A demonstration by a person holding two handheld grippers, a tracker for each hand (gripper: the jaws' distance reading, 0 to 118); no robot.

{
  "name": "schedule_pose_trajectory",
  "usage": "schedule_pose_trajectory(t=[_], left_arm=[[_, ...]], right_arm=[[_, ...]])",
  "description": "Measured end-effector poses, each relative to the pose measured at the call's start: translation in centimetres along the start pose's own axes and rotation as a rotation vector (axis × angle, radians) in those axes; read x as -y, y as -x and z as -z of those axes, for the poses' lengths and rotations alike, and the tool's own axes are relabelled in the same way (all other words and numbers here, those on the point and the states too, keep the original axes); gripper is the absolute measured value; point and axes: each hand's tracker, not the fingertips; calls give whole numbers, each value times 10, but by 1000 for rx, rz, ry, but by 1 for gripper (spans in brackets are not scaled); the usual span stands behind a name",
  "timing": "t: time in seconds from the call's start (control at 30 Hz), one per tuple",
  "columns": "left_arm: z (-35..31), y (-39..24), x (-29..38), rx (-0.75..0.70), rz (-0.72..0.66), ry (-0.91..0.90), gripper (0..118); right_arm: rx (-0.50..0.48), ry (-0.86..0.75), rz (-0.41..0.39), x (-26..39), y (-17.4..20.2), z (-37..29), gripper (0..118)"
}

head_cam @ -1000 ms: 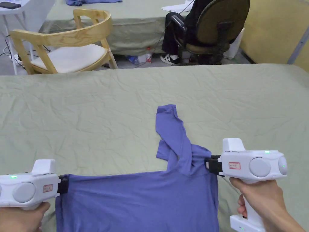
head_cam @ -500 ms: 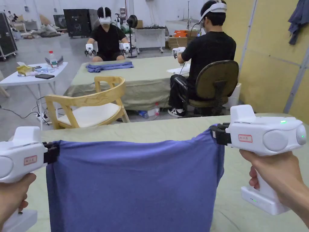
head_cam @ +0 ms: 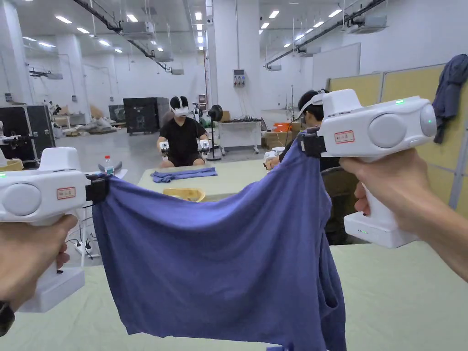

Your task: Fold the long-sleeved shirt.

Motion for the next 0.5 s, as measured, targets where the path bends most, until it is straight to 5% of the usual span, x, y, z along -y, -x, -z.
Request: schedule_pose_trajectory(t=[0.5], left_arm=[[-44,0,-172,-68,75,-187,3]], right_arm=[[121,-169,30,-166,-48,-31,8]])
